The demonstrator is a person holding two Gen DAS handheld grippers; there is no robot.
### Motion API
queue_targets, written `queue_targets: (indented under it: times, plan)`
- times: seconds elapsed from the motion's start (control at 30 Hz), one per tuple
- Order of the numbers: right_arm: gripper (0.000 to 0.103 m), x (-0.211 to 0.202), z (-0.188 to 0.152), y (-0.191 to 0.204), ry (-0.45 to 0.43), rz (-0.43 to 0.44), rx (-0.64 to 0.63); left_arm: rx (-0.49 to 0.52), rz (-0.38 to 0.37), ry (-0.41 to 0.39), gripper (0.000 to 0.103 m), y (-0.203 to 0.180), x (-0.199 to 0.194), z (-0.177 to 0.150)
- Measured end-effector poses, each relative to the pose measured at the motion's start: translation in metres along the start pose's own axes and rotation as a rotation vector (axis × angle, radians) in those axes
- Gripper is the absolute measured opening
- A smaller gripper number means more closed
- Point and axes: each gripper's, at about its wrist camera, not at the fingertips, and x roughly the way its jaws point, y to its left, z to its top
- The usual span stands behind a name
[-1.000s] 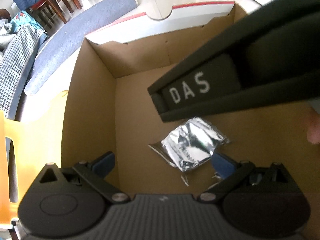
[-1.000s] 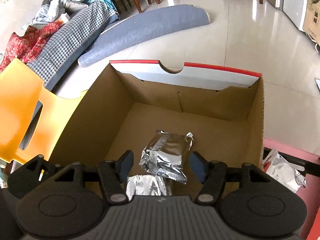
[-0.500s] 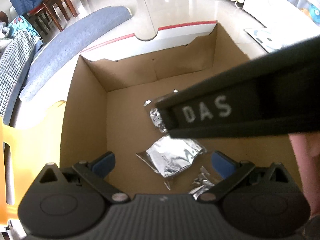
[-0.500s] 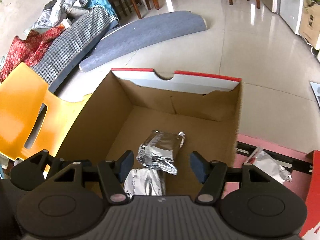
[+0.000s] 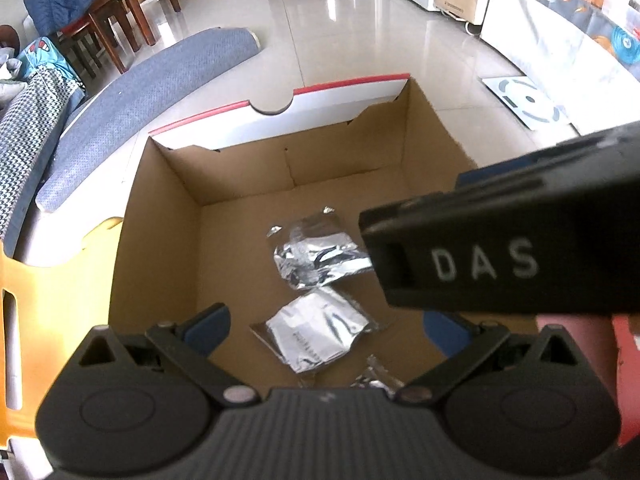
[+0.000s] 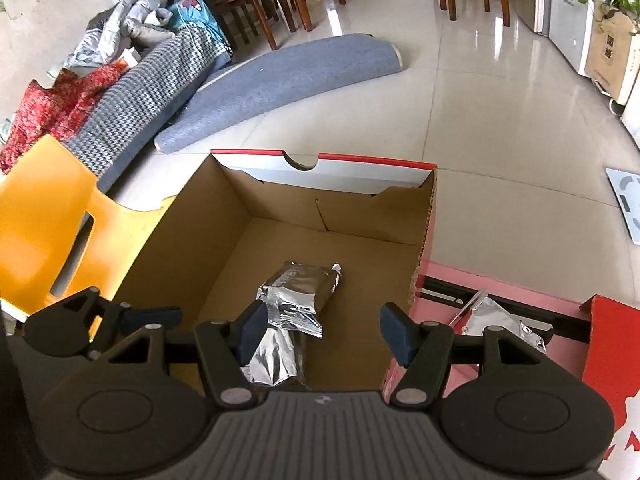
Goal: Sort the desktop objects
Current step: 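Move the open right tool back to the last foil packet on the tray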
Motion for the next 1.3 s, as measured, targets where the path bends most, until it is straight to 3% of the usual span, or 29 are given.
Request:
queue_targets:
  times: [0.17, 0.4, 0.57, 0.9, 1.0, 1.3]
  plan:
    - [0.062, -0.011, -0.001, -0.004, -0.031, 0.016, 0.001, -0.011, -0.014, -0.018, 0.103, -0.006, -0.002, 0.006]
    - [0.062, -0.023, 0.001, -0.016, -0.071, -0.028, 0.037, 0.008, 0.004, -0.061, 0.103, -0.018, -0.013, 0.015]
    - [0.063, -0.021, 0.000, -0.035, -0.056, -0.067, 0.103, 0.016, 0.021, -0.089, 0.103, -0.028, -0.014, 0.022]
    - [0.063, -0.016, -0.004, -0.065, -0.023, -0.098, 0.183, -0.012, 0.062, -0.074, 0.103, -0.042, -0.001, 0.035]
    - [0.072, -0.013, -0.006, -0.076, -0.013, -0.102, 0.216, -0.012, 0.094, -0.071, 0.103, -0.047, 0.005, 0.039]
    - [0.072, 0.000, -0.012, -0.105, 0.028, -0.129, 0.309, -0.046, 0.130, -0.087, 0.103, -0.051, 0.010, 0.046]
